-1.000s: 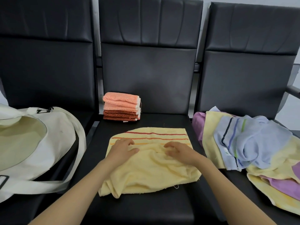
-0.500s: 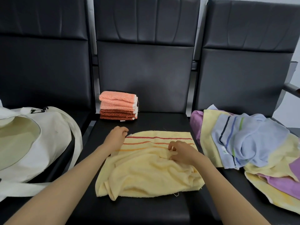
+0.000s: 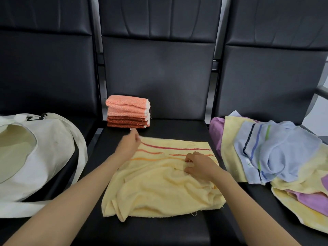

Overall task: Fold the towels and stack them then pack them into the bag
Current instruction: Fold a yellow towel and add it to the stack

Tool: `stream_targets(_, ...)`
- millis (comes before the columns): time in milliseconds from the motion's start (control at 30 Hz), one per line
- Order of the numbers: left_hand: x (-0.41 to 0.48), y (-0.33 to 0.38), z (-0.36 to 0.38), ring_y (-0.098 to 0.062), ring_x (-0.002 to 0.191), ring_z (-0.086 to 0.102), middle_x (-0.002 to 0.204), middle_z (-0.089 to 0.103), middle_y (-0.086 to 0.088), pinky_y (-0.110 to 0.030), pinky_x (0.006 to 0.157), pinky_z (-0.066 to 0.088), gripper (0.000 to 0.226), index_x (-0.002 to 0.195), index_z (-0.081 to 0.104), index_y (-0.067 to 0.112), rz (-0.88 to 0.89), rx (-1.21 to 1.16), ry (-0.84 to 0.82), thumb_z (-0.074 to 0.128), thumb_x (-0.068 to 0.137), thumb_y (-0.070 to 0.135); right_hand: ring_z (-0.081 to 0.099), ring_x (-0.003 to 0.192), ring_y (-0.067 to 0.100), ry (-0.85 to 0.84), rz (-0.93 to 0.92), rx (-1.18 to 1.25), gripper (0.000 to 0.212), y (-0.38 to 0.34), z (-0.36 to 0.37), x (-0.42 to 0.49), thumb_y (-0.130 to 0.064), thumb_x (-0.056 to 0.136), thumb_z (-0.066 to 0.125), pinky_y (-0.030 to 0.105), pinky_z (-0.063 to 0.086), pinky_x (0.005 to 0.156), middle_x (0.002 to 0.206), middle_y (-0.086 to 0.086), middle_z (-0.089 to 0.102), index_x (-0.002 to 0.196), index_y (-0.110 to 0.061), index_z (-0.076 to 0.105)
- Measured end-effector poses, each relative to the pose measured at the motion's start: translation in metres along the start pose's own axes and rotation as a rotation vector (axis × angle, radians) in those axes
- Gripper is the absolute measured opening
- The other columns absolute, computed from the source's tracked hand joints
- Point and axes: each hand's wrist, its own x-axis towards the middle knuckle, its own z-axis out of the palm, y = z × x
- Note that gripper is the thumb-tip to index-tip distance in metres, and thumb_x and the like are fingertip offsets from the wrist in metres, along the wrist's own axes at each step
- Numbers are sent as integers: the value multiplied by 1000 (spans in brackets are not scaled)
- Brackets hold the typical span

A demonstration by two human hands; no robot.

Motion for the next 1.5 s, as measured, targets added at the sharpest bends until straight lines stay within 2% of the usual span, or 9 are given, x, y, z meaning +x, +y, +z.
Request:
stream_targets(67,0,-3,-7,-33,109,50,117,53,-17,-41,88,41,18,110,49,7,28,79,238,55,92,6,54,103,19,37,-14,14,36,-2,0,-2,-27,93,54,25,43,83,125,0,52,129,-23,48)
stream_targets(167,-8,-2,-4,-33,139,22,149,24,-18,-40,113,21,50,133,42,7,93,306,155,64,88,11,55,100,19,112,-50,33,35,-5,-1,-4,-20,91,58,28,48,83,124,-1,50,123,-23,45)
stream_targets(367,-59,22,24,-14,102,53,111,51,7,-30,90,46,37,115,61,19,131,142,-399,65,86,43,52,96,17,-21,-48,-68,19,-8,-4,-4,-32,89,61,25,45,80,111,-2,54,105,-24,55)
stream_targets(533,-72,19,29,-12,107,51,112,48,11,-29,92,45,34,117,55,23,162,123,-258,61,90,42,50,97,19,160,-76,-70,12,-9,-3,-6,-18,99,43,27,43,79,106,-1,50,104,-17,53)
stream_targets(700,-78,33,31,-2,110,48,120,50,17,-24,94,41,44,125,53,27,280,-133,-202,64,87,46,44,67,12,269,-109,645,12,-32,-24,-18,-21,101,43,23,37,61,77,-6,52,89,-22,45)
stream_targets(833,-78,46,30,-11,84,54,88,58,15,-31,74,43,13,101,62,20,365,-69,-36,53,95,28,45,65,4,298,-132,805,11,-41,-32,-21,-26,99,49,15,35,58,75,-11,54,89,-24,51)
stream_targets(1000,-57,27,2,-10,86,61,104,64,6,-24,73,39,19,108,67,13,143,-105,-71,55,95,18,54,80,9,209,-48,486,18,-7,-39,-21,-36,86,68,19,39,63,89,-9,58,99,-25,61)
stream_targets(1333,-50,-21,-9,-16,106,56,121,59,-4,-24,84,41,28,122,60,11,-46,87,-171,46,100,21,56,103,22,101,128,38,26,31,-8,-7,-24,96,47,28,41,78,113,3,62,113,-10,61)
stream_targets(1500,-42,-23,-27,-14,84,55,104,59,-4,-23,63,42,20,100,60,13,-200,348,-361,40,95,15,54,103,20,-44,68,-26,29,10,-10,-9,-29,96,46,28,43,84,118,0,60,118,-17,60)
